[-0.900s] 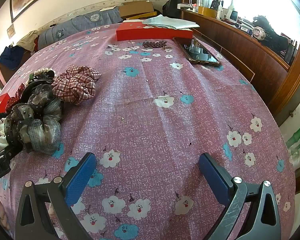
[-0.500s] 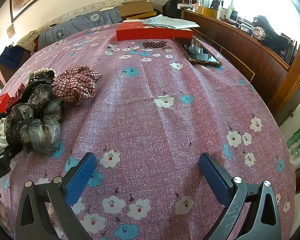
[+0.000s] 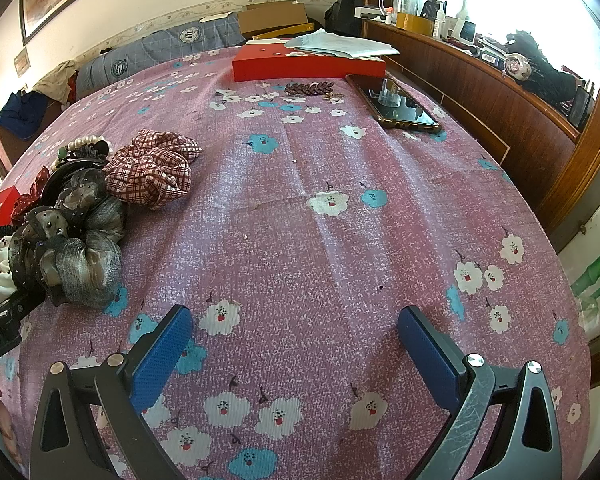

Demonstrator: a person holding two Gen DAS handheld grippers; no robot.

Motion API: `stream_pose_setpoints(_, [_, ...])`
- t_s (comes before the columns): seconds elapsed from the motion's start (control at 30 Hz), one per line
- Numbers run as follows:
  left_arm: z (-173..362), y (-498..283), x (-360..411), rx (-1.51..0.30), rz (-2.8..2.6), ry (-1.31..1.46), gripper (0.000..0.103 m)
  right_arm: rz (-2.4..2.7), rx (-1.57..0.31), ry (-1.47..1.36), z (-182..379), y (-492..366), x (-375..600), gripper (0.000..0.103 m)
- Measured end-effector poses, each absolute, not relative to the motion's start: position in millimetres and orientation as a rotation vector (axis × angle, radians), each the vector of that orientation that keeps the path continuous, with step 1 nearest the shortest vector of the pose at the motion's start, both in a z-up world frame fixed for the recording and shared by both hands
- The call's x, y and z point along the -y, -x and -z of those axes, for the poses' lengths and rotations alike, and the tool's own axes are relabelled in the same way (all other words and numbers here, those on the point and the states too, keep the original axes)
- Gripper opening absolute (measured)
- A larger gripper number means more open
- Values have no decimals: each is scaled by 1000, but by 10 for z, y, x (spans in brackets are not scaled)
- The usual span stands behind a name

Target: Organize jewelry

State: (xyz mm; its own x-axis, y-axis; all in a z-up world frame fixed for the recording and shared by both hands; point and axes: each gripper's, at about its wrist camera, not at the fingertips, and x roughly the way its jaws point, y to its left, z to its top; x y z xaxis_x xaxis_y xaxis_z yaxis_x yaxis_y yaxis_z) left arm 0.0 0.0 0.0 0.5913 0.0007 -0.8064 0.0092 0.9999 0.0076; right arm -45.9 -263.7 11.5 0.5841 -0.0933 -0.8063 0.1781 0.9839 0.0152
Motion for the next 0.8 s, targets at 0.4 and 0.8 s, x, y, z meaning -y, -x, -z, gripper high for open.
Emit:
stream_pose_setpoints(0.4, [-36, -19, -12, -1008, -15, -23, 103, 161, -934, -100, -114, 459, 2636, 103])
stream_pose_setpoints(0.8, [-759, 594, -77, -943, -40, -27, 103, 150, -1022, -107, -140, 373, 2664, 103])
